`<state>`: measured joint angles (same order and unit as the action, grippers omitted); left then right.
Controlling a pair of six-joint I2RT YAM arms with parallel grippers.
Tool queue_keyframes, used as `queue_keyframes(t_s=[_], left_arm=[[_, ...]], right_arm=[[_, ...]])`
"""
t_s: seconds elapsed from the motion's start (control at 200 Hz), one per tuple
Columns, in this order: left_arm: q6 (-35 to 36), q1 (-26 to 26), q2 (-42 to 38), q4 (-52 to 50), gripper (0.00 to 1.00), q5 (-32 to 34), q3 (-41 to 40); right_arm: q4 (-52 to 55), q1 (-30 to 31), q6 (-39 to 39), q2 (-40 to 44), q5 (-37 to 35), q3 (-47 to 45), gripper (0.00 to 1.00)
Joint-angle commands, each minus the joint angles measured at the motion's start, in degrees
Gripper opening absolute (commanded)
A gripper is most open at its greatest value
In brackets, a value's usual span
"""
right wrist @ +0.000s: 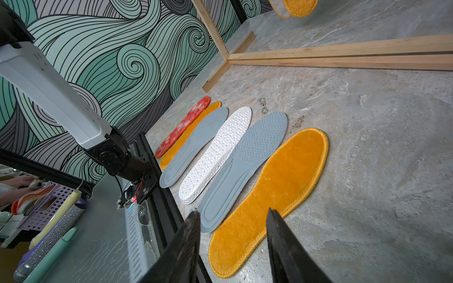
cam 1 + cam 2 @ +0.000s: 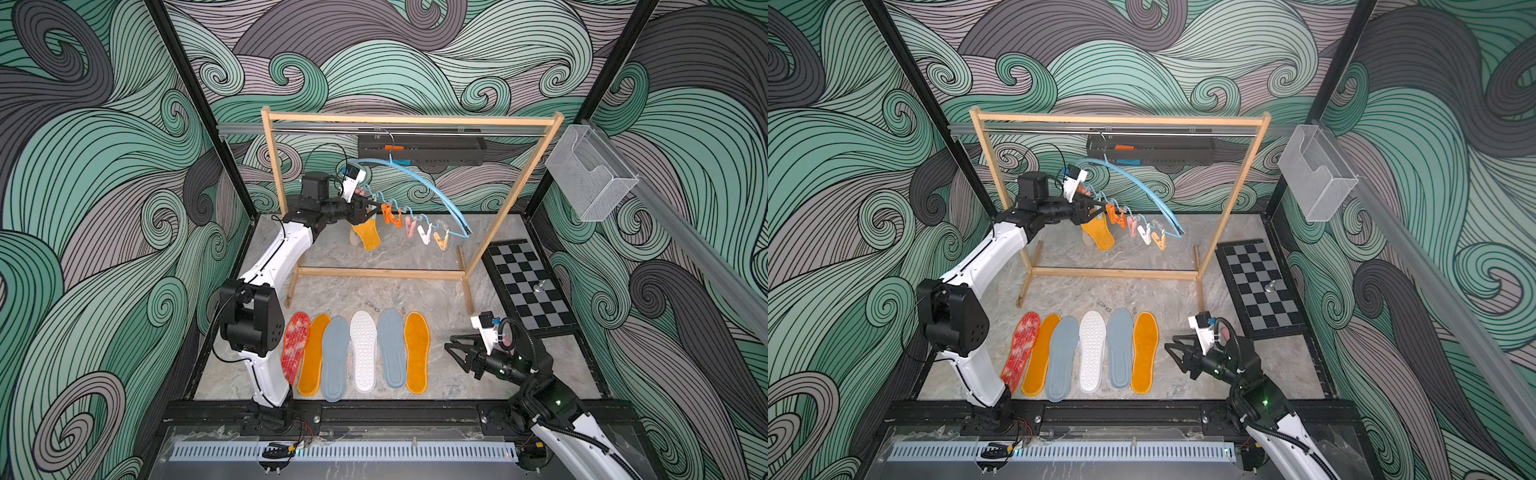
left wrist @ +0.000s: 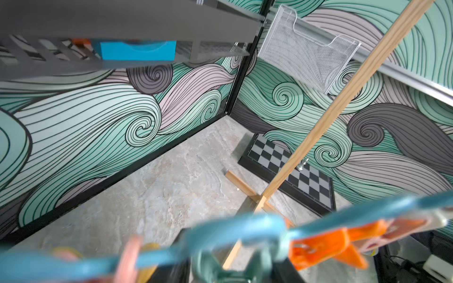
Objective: Take the shoe insoles off the hanger
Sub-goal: Remove the insole from the hanger.
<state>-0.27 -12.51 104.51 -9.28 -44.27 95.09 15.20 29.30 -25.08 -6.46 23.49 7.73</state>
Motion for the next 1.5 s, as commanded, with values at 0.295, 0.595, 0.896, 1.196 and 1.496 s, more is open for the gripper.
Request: queue_keyframes(t_s=[0.295,0.595,0.896,1.196,1.496], left_arm=[[-2.68,0.22,-13.88,-4.73,0.66,5.11,-13.67],[-4.11,0.25,-28.40,-29.48,0.64,9.97,-25.12],[-4.20,-0.05,-60.96,-23.18,0.65,19.46,-49.90],[-5.51,-2.34,-81.26,-20.98,0.72,27.48,-57.09],[-5.03,-2.42,-77.66,-21.08,0.71,27.22,-56.20]], right_arm=[[-0.86,0.37,-0.75,0.57,0.05,-0.41,0.45],[-0.87,0.36,-0.88,0.83,-0.02,-0.43,0.46],[-0.87,0.48,-1.02,-0.01,-1.35,-0.33,0.46],[-0.87,0.48,-0.81,-0.97,-2.81,-0.08,0.46],[-1.41,0.52,-0.74,-1.29,-4.98,-0.32,0.46]])
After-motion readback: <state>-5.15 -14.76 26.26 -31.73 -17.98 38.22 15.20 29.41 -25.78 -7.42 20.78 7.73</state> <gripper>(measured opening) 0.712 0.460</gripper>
